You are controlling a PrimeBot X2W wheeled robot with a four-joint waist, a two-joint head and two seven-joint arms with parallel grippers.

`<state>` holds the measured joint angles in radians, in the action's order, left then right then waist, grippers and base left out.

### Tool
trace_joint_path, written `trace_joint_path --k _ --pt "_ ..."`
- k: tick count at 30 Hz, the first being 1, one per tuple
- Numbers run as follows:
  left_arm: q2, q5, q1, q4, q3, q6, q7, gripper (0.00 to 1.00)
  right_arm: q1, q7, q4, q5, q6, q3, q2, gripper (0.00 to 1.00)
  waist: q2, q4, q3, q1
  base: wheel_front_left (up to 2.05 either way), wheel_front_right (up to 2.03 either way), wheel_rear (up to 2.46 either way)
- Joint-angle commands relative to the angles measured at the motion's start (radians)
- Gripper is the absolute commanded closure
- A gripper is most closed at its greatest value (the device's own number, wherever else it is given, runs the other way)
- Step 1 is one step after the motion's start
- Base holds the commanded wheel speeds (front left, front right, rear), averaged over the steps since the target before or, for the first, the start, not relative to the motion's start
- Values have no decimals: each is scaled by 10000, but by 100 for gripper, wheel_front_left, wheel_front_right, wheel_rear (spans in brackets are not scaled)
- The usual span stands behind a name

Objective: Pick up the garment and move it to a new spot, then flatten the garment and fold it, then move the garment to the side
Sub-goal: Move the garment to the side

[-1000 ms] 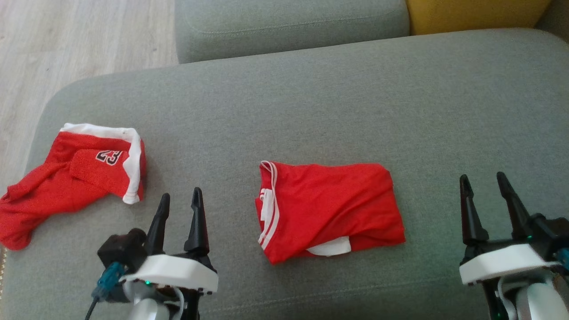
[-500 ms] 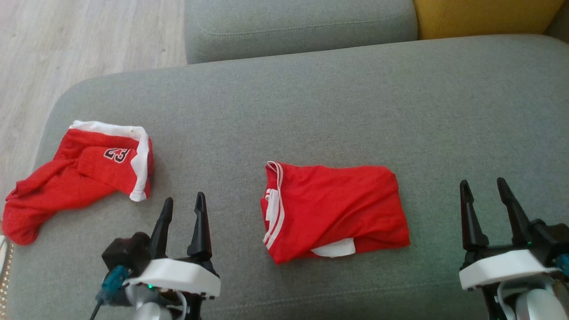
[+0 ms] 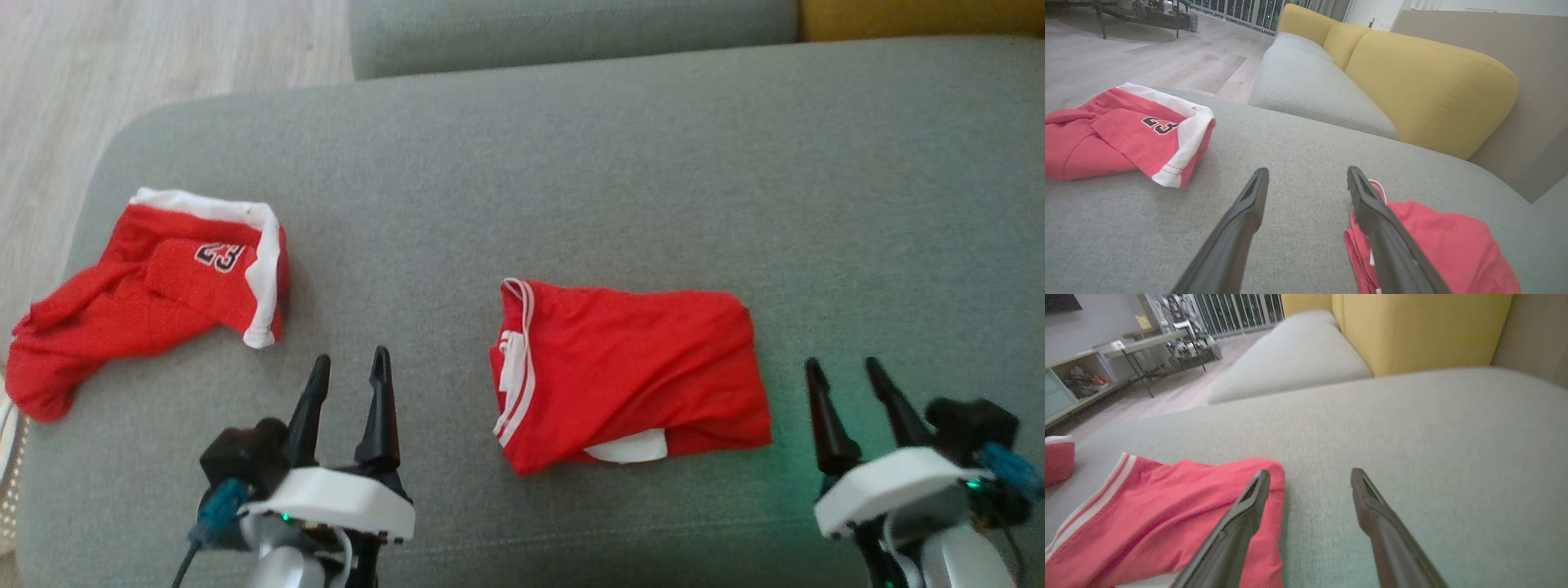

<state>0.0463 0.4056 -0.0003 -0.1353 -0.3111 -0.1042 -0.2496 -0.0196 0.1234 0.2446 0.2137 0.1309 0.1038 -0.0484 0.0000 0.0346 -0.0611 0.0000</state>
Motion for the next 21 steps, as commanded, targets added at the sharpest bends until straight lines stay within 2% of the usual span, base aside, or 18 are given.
trace_joint_path --k 1,6,15,21 --pt "39 -120 -584 282 268 55 -122 0 -603 -112 -170 215 -2 -319 -27 0 0 114 -198 0 0 0 0" --pt "39 -199 -843 146 197 113 -122 0 -1262 -746 809 1410 -2 -818 -22 0 0 312 -585 0 0 0 0" --pt "39 -267 -1240 54 7 163 -122 0 -2359 -1334 2471 3608 -2 -926 -20 0 0 708 -1089 0 0 0 0" --pt "39 -384 -1299 -22 54 192 -122 0 -2602 -1325 2948 3589 -2 -1642 -19 0 0 822 -1193 0 0 0 0"
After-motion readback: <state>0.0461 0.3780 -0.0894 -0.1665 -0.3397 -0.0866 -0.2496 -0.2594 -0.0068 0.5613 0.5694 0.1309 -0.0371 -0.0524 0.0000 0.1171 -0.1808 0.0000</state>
